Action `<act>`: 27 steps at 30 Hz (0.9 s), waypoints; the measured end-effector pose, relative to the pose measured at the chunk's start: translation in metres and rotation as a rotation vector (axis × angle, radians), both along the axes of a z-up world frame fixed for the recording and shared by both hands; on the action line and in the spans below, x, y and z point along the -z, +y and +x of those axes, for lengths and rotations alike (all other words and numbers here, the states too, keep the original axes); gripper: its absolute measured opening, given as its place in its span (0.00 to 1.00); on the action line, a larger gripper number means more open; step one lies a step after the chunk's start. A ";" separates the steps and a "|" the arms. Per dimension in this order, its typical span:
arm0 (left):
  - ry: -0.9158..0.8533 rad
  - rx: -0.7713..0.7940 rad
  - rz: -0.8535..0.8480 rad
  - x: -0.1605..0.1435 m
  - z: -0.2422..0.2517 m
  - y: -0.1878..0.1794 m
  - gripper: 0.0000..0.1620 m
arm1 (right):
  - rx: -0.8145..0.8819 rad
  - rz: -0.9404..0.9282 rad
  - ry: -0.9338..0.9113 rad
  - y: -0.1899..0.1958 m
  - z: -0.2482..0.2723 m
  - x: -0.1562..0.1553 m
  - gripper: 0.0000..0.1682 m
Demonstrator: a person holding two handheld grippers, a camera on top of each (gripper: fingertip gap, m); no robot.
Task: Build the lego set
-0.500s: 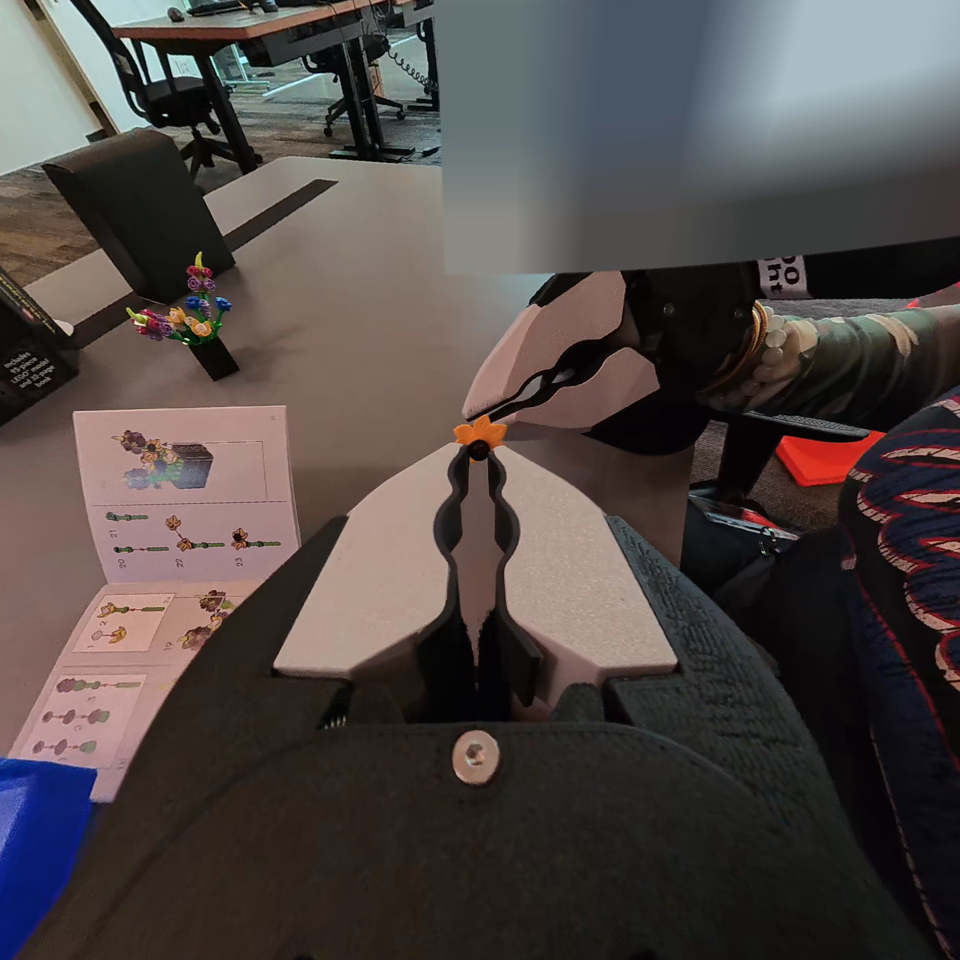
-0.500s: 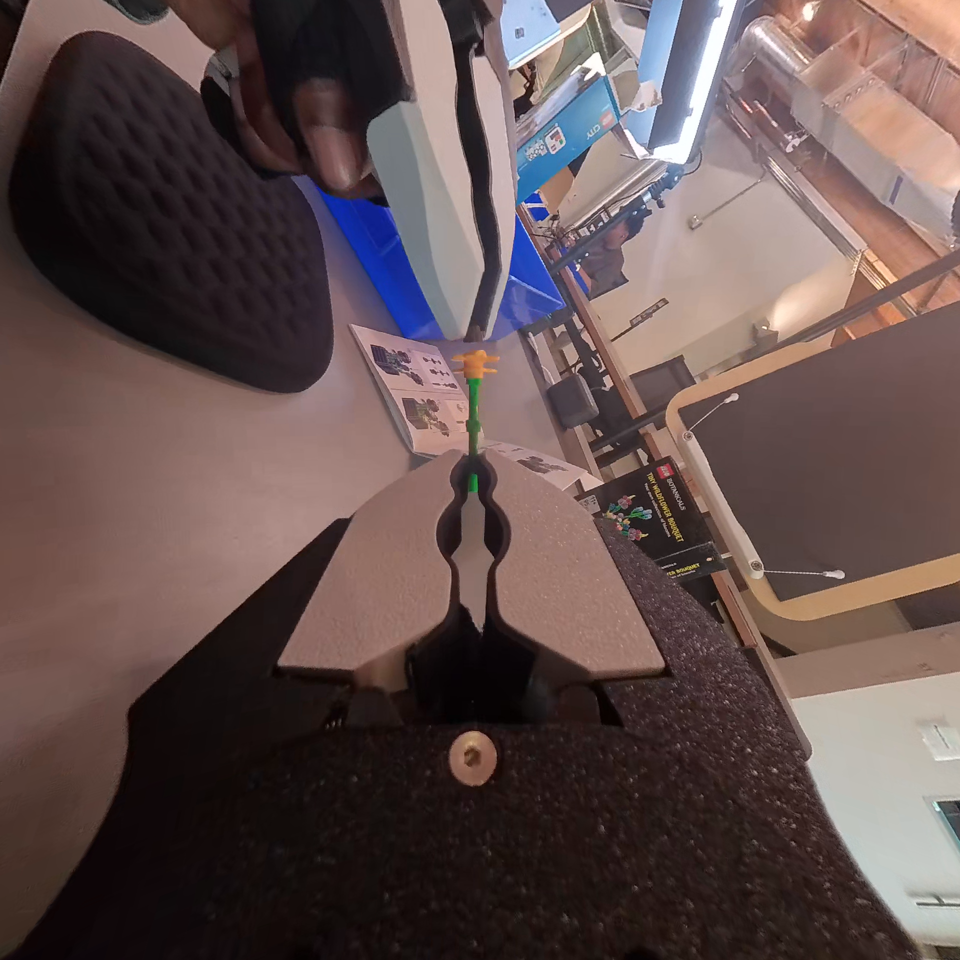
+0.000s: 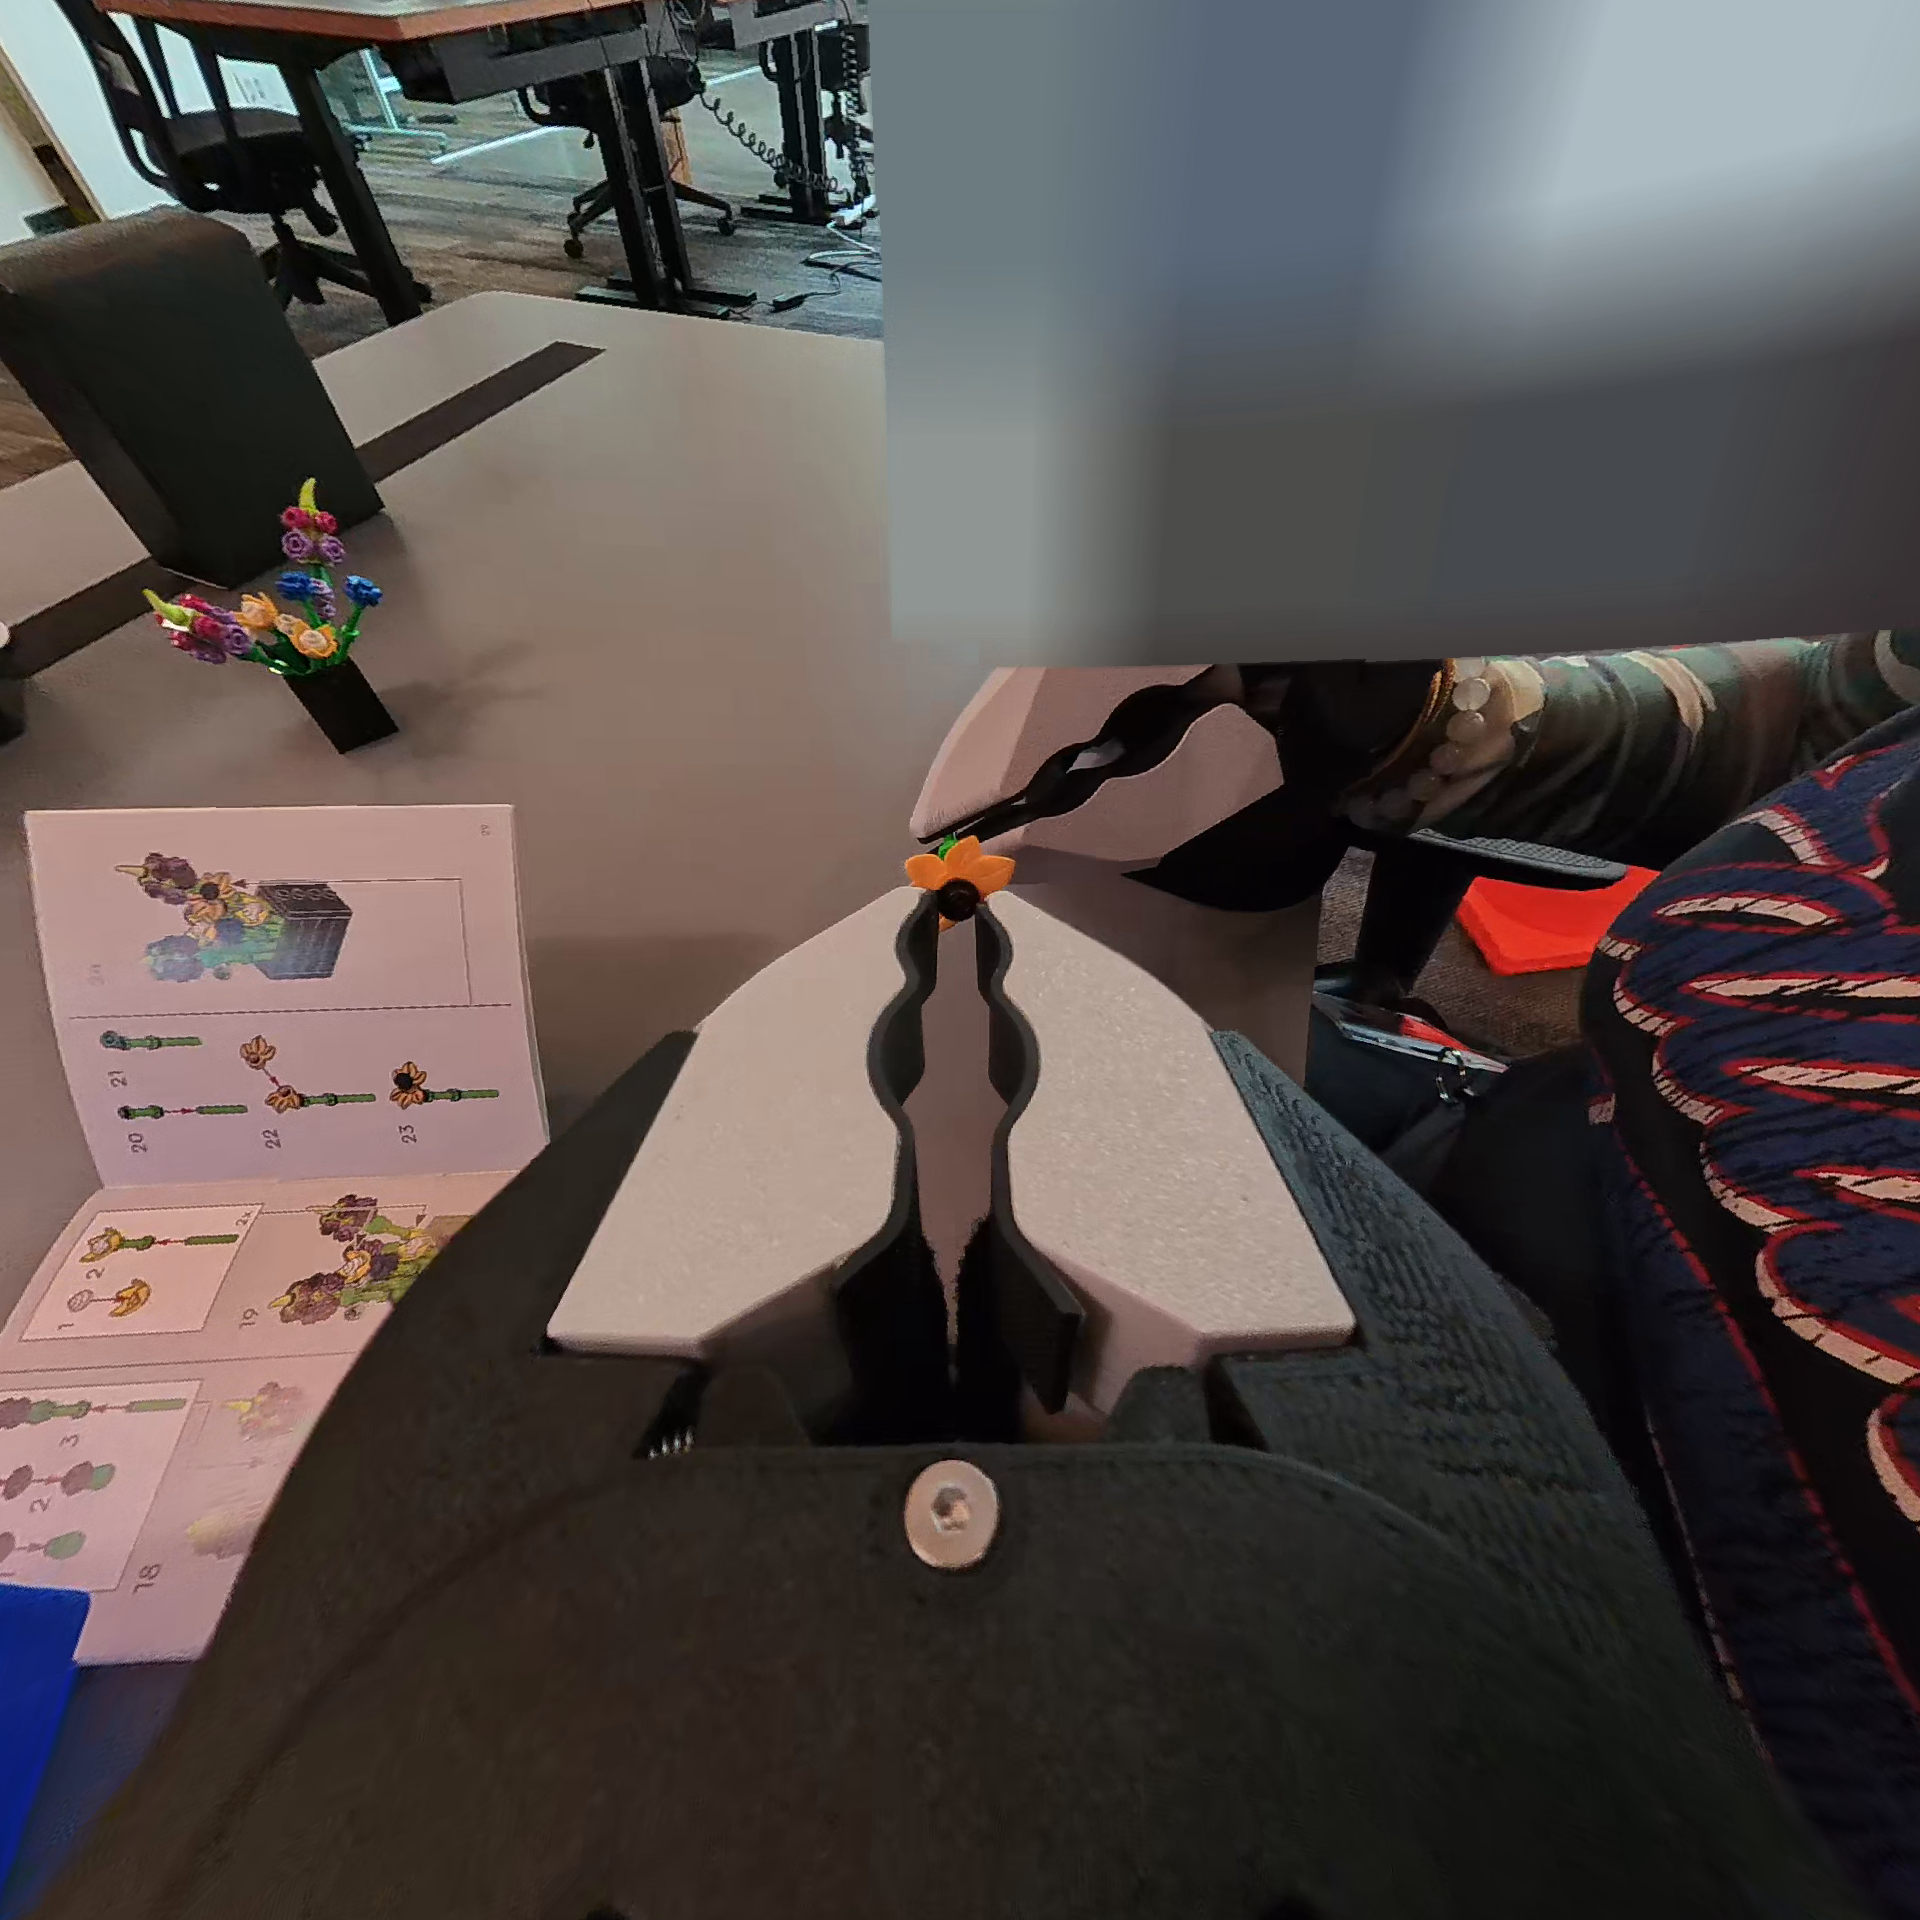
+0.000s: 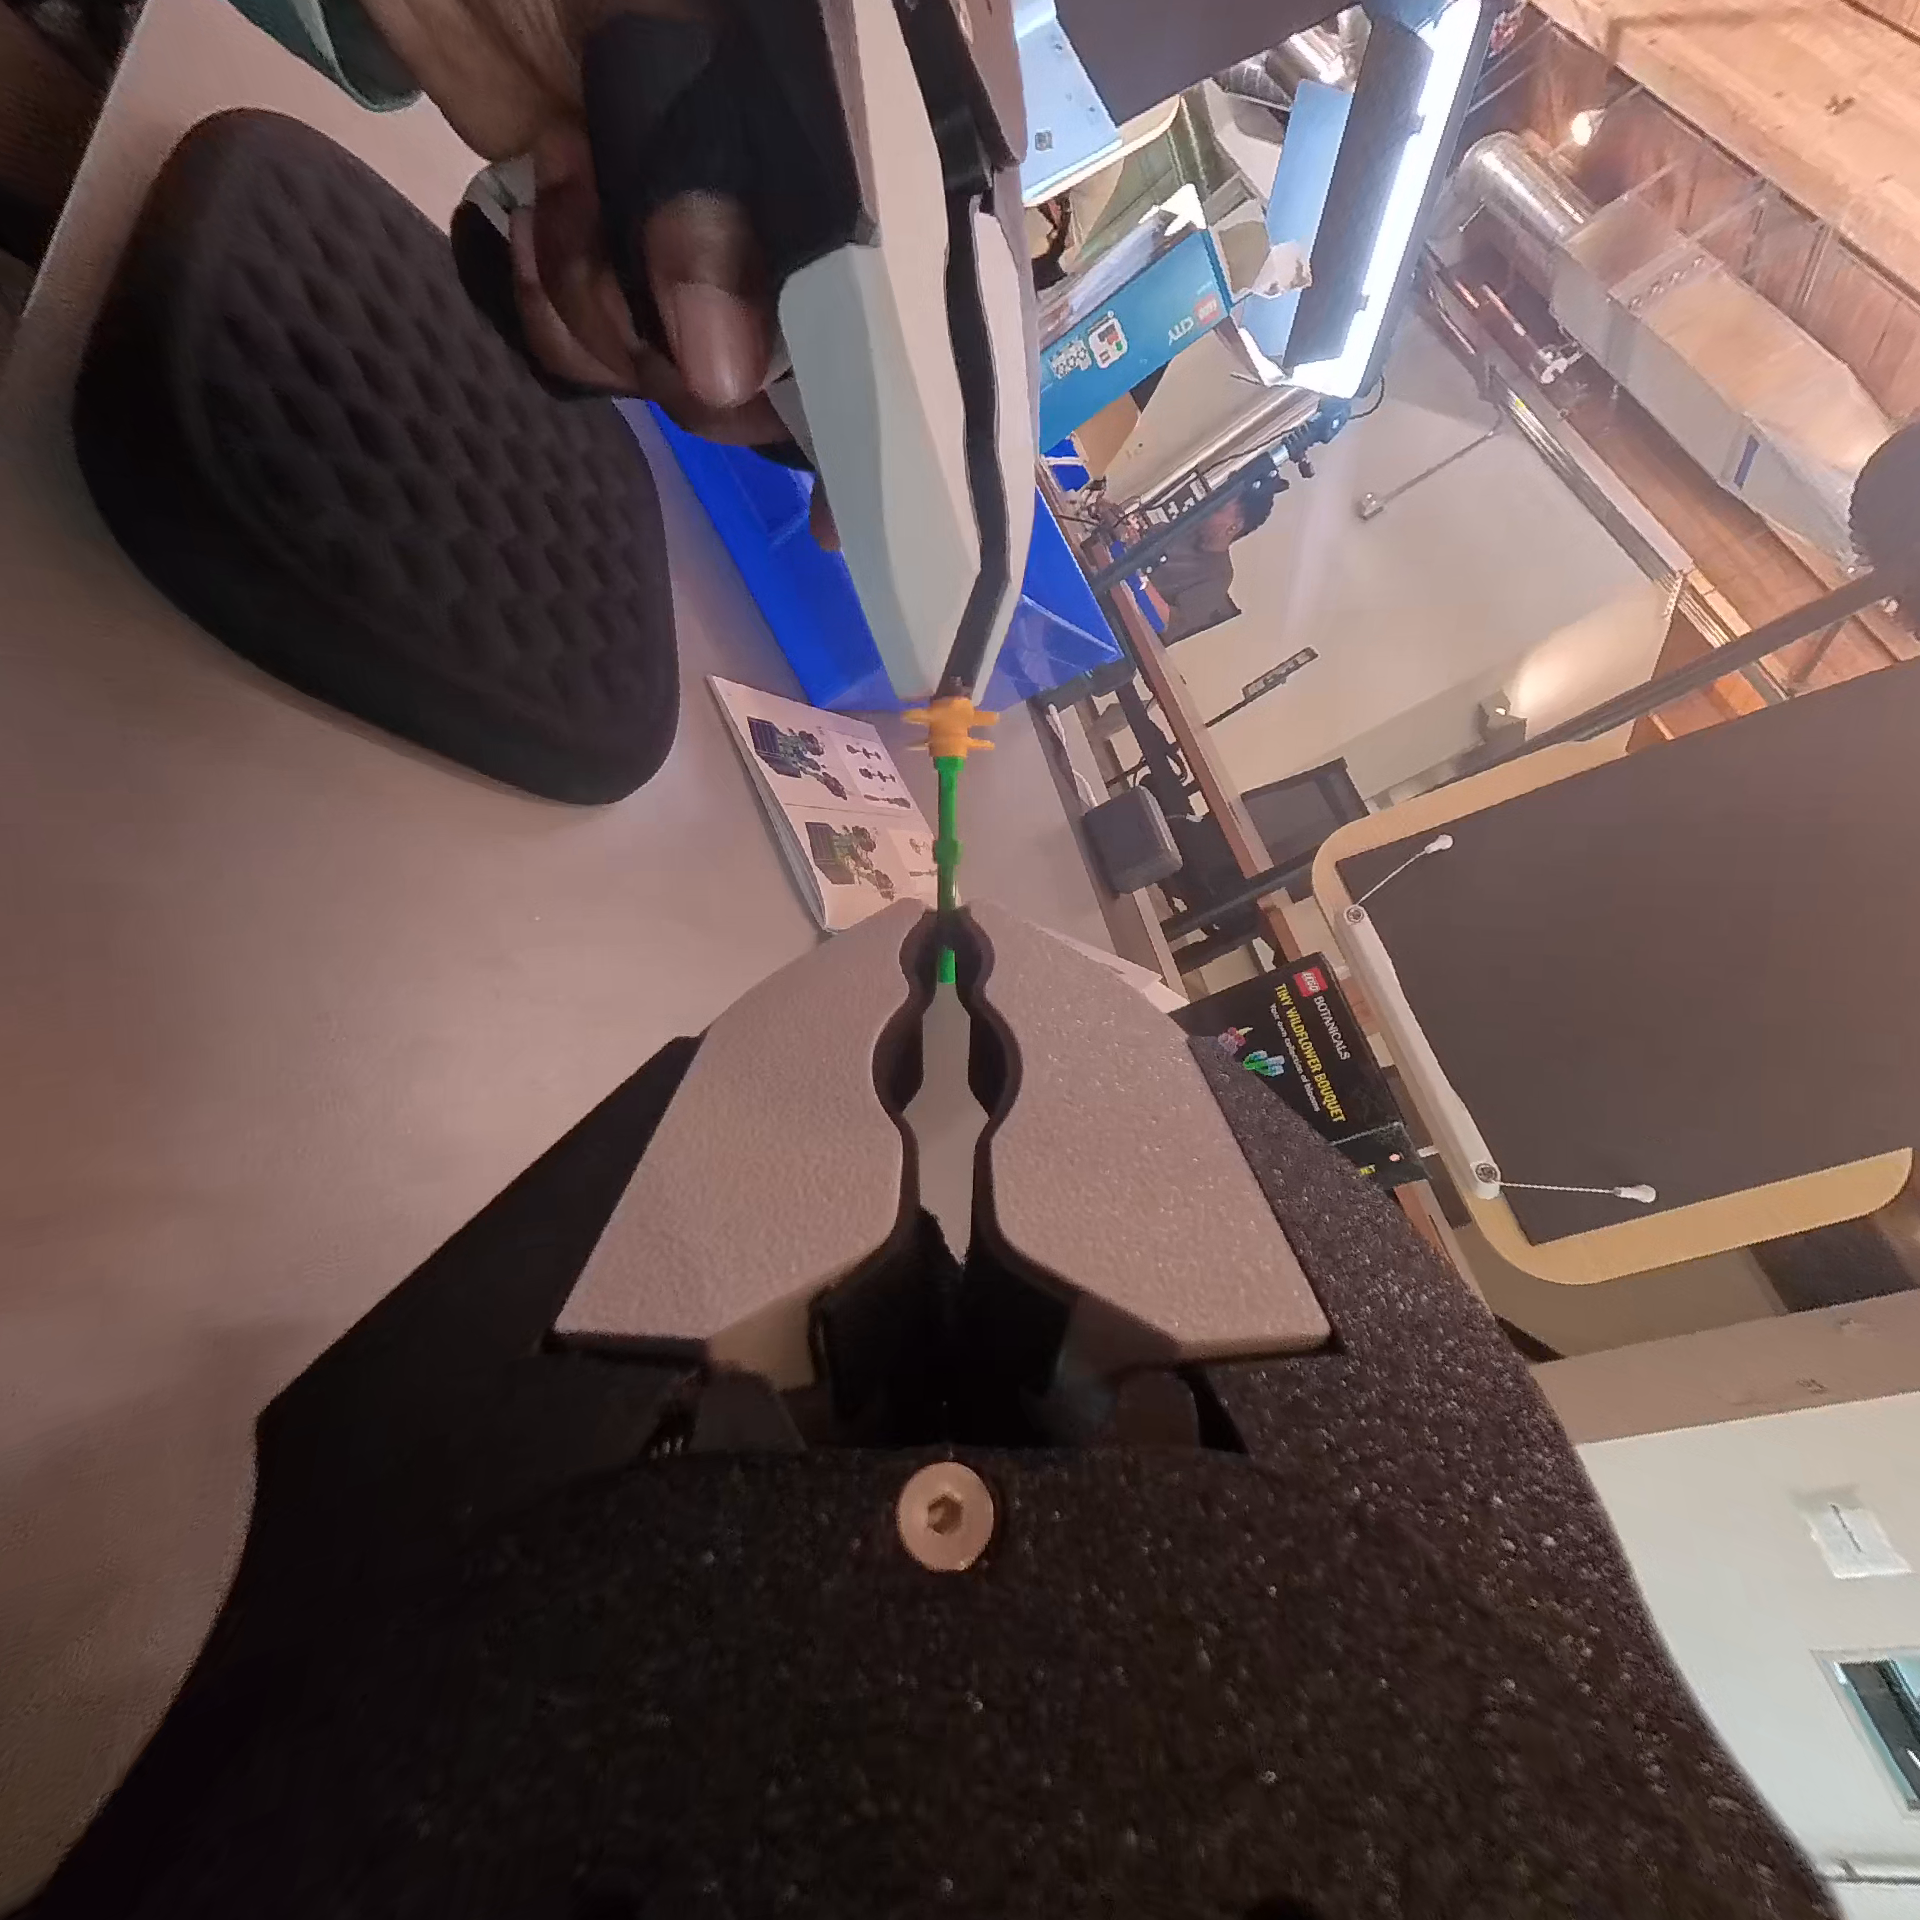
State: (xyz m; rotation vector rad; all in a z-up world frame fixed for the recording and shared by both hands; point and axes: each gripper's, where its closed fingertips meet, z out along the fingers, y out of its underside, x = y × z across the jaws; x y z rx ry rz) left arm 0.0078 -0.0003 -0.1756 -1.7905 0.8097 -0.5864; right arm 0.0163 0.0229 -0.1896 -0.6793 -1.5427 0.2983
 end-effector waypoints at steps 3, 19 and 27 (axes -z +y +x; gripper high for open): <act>-0.009 0.010 -0.010 0.000 0.001 -0.001 0.04 | -0.001 0.010 -0.001 -0.001 0.000 0.000 0.02; 0.079 0.007 -0.159 0.019 -0.007 -0.007 0.04 | 0.051 0.228 -0.095 -0.005 -0.004 0.012 0.02; 0.189 0.006 -0.246 0.041 -0.014 -0.010 0.04 | 0.054 0.332 -0.178 -0.009 -0.008 0.025 0.02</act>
